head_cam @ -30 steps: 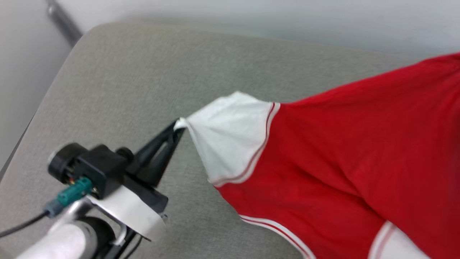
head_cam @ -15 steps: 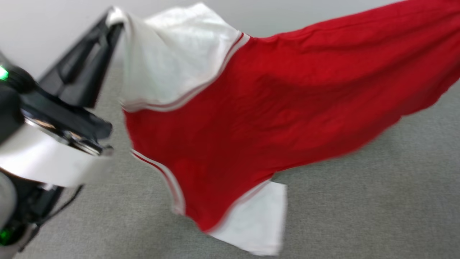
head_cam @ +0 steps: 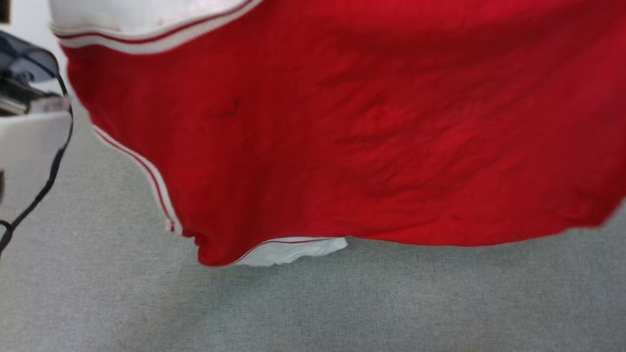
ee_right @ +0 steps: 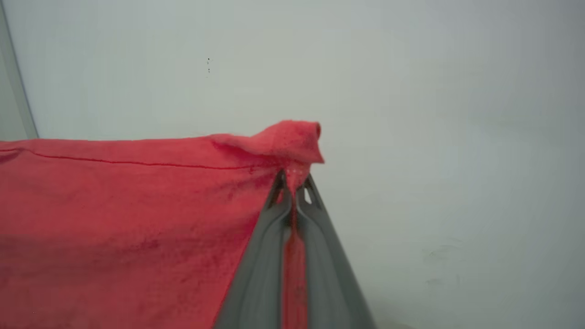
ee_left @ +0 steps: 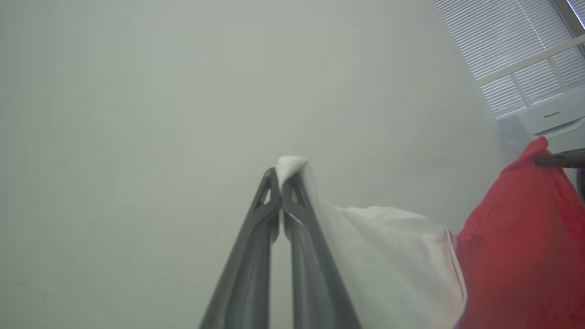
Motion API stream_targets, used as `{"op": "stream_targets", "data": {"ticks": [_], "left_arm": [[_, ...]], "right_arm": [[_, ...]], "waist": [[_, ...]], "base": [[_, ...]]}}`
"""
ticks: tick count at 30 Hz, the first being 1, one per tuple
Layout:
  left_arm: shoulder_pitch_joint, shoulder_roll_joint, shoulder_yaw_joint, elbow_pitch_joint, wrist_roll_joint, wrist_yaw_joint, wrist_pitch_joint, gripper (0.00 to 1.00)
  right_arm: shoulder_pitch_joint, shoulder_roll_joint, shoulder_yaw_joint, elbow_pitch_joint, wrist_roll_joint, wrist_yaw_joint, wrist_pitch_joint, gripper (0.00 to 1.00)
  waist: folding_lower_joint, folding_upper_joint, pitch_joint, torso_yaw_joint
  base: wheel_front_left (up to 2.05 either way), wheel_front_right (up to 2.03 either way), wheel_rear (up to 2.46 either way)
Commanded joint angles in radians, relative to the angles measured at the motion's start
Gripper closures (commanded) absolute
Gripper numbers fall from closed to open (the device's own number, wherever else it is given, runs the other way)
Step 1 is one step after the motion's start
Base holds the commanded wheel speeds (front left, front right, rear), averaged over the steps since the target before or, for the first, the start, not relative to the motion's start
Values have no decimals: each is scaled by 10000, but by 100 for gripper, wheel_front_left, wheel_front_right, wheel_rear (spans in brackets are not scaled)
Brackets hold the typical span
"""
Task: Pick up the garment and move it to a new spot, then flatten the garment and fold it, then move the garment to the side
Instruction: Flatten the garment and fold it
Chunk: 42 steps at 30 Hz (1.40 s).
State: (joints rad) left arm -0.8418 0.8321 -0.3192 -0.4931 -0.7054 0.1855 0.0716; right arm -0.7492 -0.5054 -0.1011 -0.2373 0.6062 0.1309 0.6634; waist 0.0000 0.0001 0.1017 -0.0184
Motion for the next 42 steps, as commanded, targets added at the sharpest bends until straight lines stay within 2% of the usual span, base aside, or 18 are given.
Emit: {"op": "stream_targets", "data": {"ticks": [1, 8, 13, 19, 22, 23, 24, 27, 34, 39, 42], "left_arm": [[-310, -110, 47, 190, 44, -41, -78, 100], [-1096, -65, 219, 914, 111, -271, -226, 100], [-2133, -84, 261, 1504, 221, -509, -163, 100], [-4015, -364, 117, 2898, 520, -1025, -317, 100], [-5541, -560, -202, 4286, 988, -1437, -341, 100], [-5541, -560, -202, 4286, 988, -1437, -341, 100], [-6411, -704, -350, 5009, 1239, -1660, -415, 100], [-7266, -942, -449, 5707, 1451, -1809, -585, 100], [-9846, -2021, -563, 8197, 1984, -1930, -1775, 100], [-10676, -2625, -849, 9873, 2188, -2217, -2581, 100], [-10586, -2869, -1065, 10556, 2239, -2450, -2860, 100]], "right_arm": [[-243, 5, 20, 18, -66, -4, -160, 100], [-723, 213, 82, 132, -152, -4, -605, 100], [-1411, 295, 289, 408, -421, -4, -906, 100], [-2812, 511, 534, 1349, -779, -6, -1591, 100], [-4067, 660, 926, 2373, -1182, -7, -2128, 100], [-4067, 660, 926, 2373, -1182, -7, -2128, 100], [-4786, 735, 1114, 2990, -1413, -7, -2404, 100], [-5495, 816, 1260, 3613, -1641, -7, -2714, 100], [-7790, 1392, 1085, 5768, -2502, -9, -4111, 100], [-8612, 1667, 1309, 7061, -3252, -7, -5150, 100], [-8593, 1781, 1475, 7779, -3509, -7, -5688, 100]], "waist": [[0, -1, 240, -138], [0, -1, 924, -408], [0, -1, 1868, -558], [0, -1, 3144, -692], [0, -1, 3882, -825], [0, -1, 3882, -825], [0, -1, 4232, -893], [0, -1, 4571, -922], [0, -1, 5519, -897], [0, -1, 6007, -703], [0, -1, 6164, -551]], "base": [[0, 0, 0], [0, 0, 0], [0, 0, 0], [0, 0, 0], [0, 0, 0], [0, 0, 0], [0, 0, 0], [0, 0, 0], [0, 0, 0], [0, 0, 0], [0, 0, 0]]}}
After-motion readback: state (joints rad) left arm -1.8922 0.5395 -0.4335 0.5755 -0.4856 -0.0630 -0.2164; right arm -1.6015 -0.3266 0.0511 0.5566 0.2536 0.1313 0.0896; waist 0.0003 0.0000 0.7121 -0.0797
